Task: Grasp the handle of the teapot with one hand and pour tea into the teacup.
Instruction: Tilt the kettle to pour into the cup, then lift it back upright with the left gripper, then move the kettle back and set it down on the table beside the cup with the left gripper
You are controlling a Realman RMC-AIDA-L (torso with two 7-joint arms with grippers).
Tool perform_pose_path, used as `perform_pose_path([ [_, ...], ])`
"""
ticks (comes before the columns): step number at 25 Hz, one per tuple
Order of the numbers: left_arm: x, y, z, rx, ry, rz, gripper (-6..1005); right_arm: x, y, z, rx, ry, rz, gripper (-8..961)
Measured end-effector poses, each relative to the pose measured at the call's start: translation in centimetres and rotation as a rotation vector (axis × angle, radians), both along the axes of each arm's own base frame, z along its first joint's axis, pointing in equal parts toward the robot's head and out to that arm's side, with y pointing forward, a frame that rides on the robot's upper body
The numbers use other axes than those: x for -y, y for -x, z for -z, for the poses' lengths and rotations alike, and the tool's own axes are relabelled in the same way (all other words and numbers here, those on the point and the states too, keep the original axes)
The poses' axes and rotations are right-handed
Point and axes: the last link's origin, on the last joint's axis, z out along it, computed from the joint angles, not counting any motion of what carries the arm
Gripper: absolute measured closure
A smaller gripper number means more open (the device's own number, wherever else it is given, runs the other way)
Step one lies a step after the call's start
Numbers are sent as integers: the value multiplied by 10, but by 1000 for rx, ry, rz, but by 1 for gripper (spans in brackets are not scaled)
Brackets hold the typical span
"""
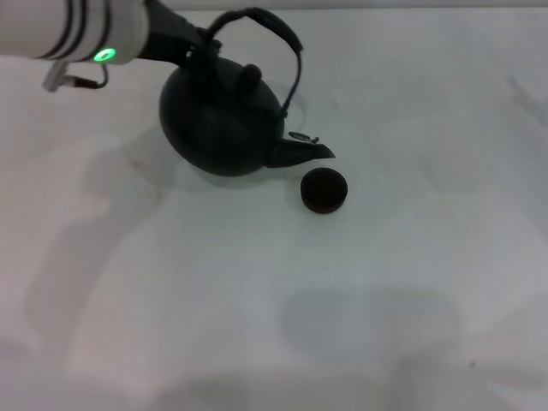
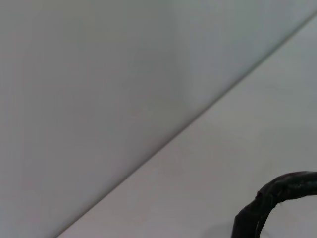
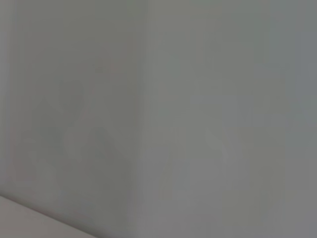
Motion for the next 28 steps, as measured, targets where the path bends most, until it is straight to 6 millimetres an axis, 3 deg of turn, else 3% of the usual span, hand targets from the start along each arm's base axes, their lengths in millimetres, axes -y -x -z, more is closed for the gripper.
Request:
perform_pose_path([
  [11, 20, 39, -15, 245, -96, 74, 873, 0, 1, 0, -13, 7, -1, 108],
  [28, 73, 135, -26, 529, -304, 204, 873, 1, -2, -5, 7, 19, 6, 108],
])
